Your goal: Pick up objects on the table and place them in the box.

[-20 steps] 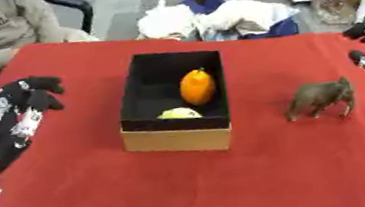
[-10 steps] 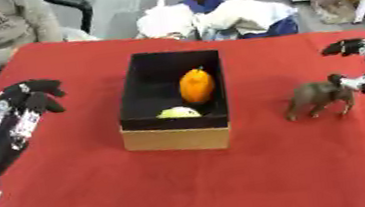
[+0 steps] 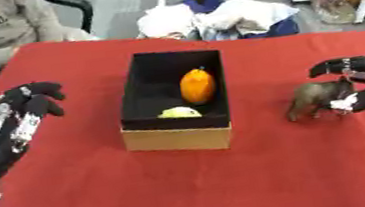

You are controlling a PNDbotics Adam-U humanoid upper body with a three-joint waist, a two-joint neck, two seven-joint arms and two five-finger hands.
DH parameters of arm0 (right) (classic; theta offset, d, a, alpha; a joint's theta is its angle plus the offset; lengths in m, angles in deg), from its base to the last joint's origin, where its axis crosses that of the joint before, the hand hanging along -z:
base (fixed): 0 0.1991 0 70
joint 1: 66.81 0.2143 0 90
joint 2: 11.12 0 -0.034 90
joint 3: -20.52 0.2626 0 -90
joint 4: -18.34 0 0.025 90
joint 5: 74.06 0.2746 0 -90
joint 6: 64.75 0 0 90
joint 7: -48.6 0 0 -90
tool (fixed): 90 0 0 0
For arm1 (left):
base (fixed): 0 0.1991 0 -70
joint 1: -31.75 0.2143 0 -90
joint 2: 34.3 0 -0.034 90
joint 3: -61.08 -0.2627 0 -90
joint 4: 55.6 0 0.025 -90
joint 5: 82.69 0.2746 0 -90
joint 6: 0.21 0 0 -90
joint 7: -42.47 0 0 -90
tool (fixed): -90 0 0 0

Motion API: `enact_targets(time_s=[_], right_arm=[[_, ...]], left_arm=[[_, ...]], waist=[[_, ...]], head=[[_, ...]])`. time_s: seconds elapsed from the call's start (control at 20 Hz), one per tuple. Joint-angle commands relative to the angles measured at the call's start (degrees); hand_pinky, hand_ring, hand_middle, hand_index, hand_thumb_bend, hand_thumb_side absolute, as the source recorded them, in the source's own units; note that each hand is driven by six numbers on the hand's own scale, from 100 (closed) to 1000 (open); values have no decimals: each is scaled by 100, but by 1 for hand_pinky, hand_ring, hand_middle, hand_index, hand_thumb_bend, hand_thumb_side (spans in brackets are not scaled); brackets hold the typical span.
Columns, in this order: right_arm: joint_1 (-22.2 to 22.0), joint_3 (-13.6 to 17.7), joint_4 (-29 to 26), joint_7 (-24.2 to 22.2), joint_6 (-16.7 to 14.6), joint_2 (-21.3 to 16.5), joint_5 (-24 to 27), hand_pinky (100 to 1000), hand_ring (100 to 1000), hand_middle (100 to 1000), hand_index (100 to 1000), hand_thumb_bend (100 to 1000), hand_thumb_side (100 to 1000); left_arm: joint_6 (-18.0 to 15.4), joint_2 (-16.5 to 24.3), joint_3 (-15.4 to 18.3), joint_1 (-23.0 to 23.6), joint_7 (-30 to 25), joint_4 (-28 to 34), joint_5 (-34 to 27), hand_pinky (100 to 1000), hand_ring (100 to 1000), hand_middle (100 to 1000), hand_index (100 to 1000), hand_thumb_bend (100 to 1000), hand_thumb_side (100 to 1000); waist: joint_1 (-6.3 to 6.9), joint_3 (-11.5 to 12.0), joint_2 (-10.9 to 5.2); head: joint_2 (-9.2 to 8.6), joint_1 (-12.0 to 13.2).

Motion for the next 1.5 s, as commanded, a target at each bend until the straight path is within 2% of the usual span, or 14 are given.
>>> enact_targets(time_s=[0.05, 0.15, 0.2, 0.25, 0.3, 0.45, 0.6, 0.85, 1.2, 1.5], right_arm=[[94, -16, 2, 197, -8, -70, -366, 834, 870, 848, 893, 331, 686], [82, -4, 22, 356, -8, -51, -561, 815, 822, 779, 848, 289, 606], [76, 7, 35, 443, -8, -44, -648, 803, 796, 729, 798, 169, 530], [70, 19, 57, 524, -8, -37, -723, 794, 779, 696, 772, 146, 489], [68, 31, 79, 609, -8, -30, -784, 779, 743, 627, 721, 100, 394], [77, 58, 104, 854, -8, -26, -836, 750, 680, 496, 577, 100, 153], [125, 69, 49, 1045, -8, -60, -749, 725, 619, 393, 462, 100, 140], [373, 75, -247, 1018, -8, -118, -341, 715, 596, 338, 409, 100, 120], [951, 83, -785, 412, -8, 140, 438, 711, 589, 330, 401, 100, 100], [1319, 136, -1098, -243, -8, 717, 832, 712, 589, 332, 404, 100, 100]], left_arm=[[2, 54, 23, -16, -31, 54, 29, 605, 546, 617, 783, 168, 881], [4, 47, 26, -12, -33, 51, 35, 605, 546, 617, 783, 168, 881], [4, 45, 26, -10, -33, 51, 36, 605, 546, 617, 783, 169, 881], [4, 41, 25, -9, -36, 50, 36, 605, 546, 617, 783, 169, 881], [5, 37, 24, -8, -40, 48, 37, 605, 546, 617, 784, 170, 883], [12, 28, 14, 0, -65, 34, 44, 605, 546, 618, 784, 171, 888], [17, 25, 11, 4, -86, 26, 50, 605, 546, 619, 785, 172, 889], [20, 37, 7, 14, -109, 25, 50, 606, 546, 619, 785, 172, 890], [6, -29, -70, -7, -232, -3, 14, 607, 542, 615, 786, 173, 877], [-30, -58, -117, -94, -247, 18, -115, 608, 539, 613, 784, 172, 868]], waist=[[6, 12, -82], [7, 20, -83], [7, 25, -84], [6, 31, -85], [5, 37, -87], [-2, 48, -92], [-17, 54, -98], [-37, 50, -119], [-53, 96, -163], [-30, 285, -155]], head=[[-49, -25], [-54, -32], [-56, -35], [-58, -38], [-59, -41], [-63, -39], [-72, -31], [-73, -17], [-29, -76], [-32, -217]])
